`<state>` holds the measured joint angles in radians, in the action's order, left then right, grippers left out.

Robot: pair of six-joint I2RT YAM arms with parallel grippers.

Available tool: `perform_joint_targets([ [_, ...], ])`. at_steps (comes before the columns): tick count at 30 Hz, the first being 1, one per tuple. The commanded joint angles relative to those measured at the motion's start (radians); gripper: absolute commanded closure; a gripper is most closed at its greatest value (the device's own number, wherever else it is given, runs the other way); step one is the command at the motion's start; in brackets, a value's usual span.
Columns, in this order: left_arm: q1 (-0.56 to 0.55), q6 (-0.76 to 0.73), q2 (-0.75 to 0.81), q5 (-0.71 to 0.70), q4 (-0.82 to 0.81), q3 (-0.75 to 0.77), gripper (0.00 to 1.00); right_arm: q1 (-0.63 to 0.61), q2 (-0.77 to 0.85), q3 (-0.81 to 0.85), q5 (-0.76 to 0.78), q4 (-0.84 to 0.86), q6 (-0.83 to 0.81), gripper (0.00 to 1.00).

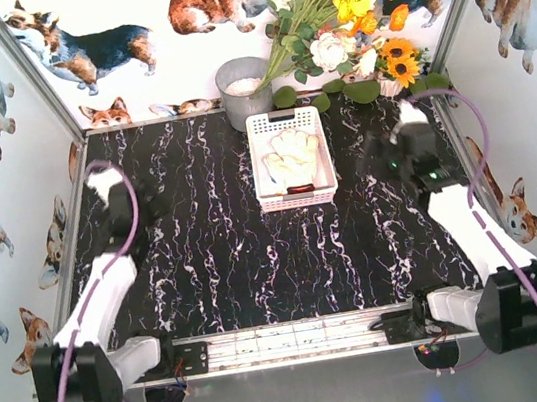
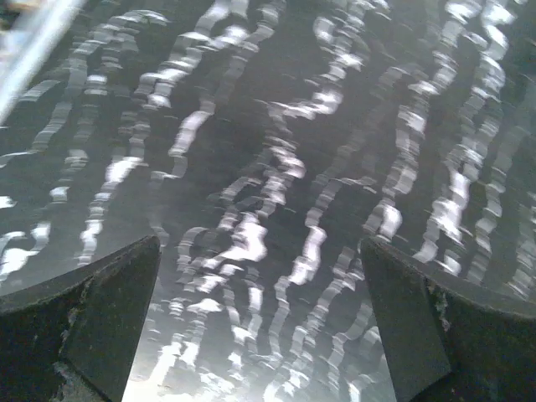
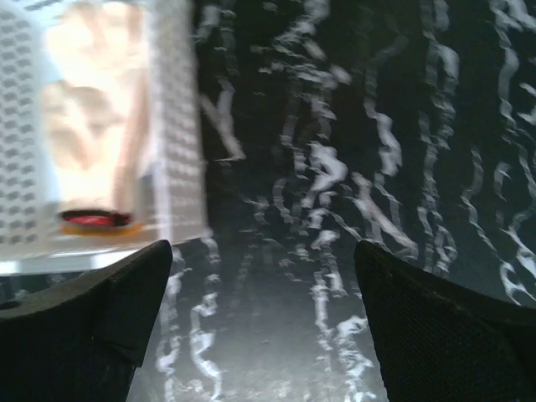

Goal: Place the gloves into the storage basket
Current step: Reset both arms

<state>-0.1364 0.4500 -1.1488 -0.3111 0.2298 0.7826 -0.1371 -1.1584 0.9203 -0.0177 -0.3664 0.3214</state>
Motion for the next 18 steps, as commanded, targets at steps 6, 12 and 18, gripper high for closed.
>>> perform_joint_targets([
  [6,0.060,-0.230,0.217,-0.359,-0.716,-0.527,0.00,0.155,0.135,-0.420,0.182,0.574,-0.096,0.05],
  [12,0.057,-0.395,0.050,-0.197,-1.236,-0.719,0.00,0.154,0.020,-0.674,0.127,1.049,-0.218,0.00],
  [18,0.051,-0.493,-0.184,-0.025,-1.361,-0.611,0.00,0.145,-0.185,-0.649,0.065,1.174,-0.272,0.00],
])
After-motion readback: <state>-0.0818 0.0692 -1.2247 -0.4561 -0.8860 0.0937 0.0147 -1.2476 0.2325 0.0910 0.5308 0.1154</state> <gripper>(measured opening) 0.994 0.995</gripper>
